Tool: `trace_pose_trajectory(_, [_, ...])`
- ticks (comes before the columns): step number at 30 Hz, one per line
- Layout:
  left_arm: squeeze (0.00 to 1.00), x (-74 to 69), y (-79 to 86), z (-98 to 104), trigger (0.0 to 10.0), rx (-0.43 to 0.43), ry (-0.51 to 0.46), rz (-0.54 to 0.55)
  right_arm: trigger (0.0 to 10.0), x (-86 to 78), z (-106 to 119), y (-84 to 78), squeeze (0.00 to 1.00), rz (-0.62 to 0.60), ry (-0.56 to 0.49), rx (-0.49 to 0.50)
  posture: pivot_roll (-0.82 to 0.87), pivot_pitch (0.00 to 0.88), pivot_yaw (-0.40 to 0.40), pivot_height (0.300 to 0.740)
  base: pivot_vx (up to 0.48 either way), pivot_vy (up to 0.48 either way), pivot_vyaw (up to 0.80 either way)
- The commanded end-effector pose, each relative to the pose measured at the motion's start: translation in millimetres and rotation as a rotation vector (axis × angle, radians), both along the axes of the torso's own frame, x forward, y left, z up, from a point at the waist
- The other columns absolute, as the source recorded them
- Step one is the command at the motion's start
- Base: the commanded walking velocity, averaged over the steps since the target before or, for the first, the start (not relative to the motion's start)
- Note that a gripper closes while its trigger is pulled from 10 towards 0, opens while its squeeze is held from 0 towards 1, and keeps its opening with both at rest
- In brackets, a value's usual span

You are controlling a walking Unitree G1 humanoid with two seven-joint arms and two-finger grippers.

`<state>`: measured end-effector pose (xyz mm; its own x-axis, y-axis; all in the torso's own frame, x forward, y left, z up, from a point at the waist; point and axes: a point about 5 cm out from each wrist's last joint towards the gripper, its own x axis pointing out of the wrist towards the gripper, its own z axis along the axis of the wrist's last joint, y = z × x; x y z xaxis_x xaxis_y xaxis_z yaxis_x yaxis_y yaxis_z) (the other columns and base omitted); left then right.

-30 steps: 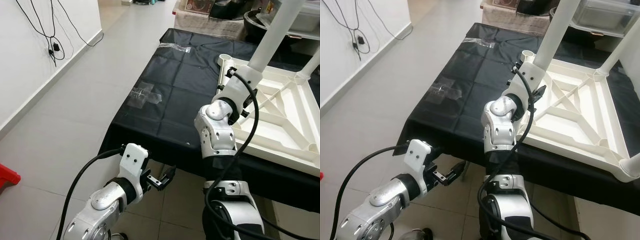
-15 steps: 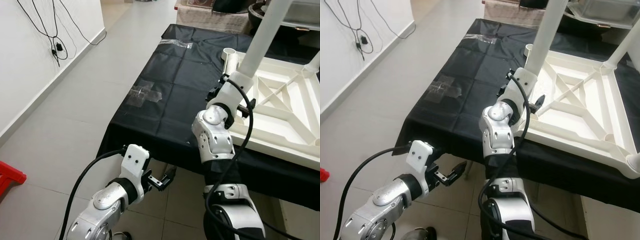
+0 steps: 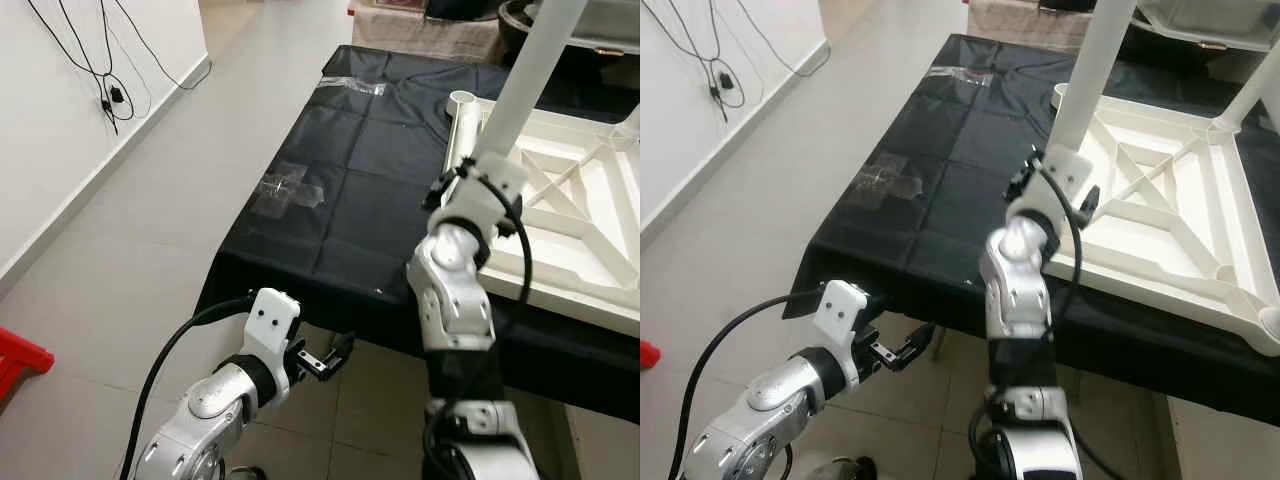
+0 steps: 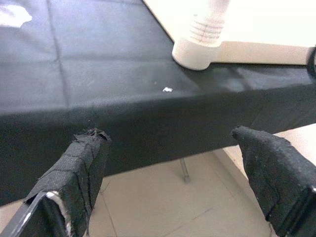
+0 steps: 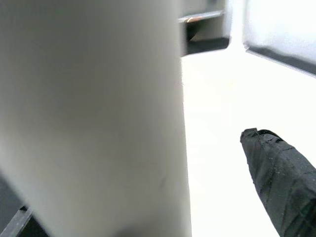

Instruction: Building children table

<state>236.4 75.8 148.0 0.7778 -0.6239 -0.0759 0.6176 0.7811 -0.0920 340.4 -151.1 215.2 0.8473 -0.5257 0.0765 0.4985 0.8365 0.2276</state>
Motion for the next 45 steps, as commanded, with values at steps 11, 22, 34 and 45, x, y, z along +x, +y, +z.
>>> trace_pose_trajectory(11, [0.00, -0.5, -1.2, -8, 10.0, 0.018, 0.014, -0.013, 10.0, -14.8, -6, -17.8, 0.00, 0.243, -0.064, -0.061, 0.19, 0.098, -0.035, 0.740, 0.000, 0.000, 0.00])
trace_pose_trajectory(22, [0.00, 0.1, -1.7, -7, 10.0, 0.018, 0.010, -0.014, 10.0, 1.8, 1, -53.6, 0.00, 0.434, -0.108, -0.128, 0.20, 0.106, -0.042, 0.740, 0.000, 0.000, 0.00])
trace_pose_trajectory(34, [0.00, 0.5, -2.4, -7, 10.0, 0.016, 0.004, -0.013, 10.0, 13.4, -2, -64.8, 0.00, 0.626, -0.086, -0.143, 0.20, 0.109, -0.047, 0.740, 0.000, 0.000, 0.00])
trace_pose_trajectory(45, [0.00, -0.3, -3.0, -6, 10.0, 0.017, 0.001, -0.014, 10.0, 30.8, 7, -77.7, 0.00, 0.810, -0.063, -0.152, 0.21, 0.115, -0.046, 0.740, 0.000, 0.000, 0.00])
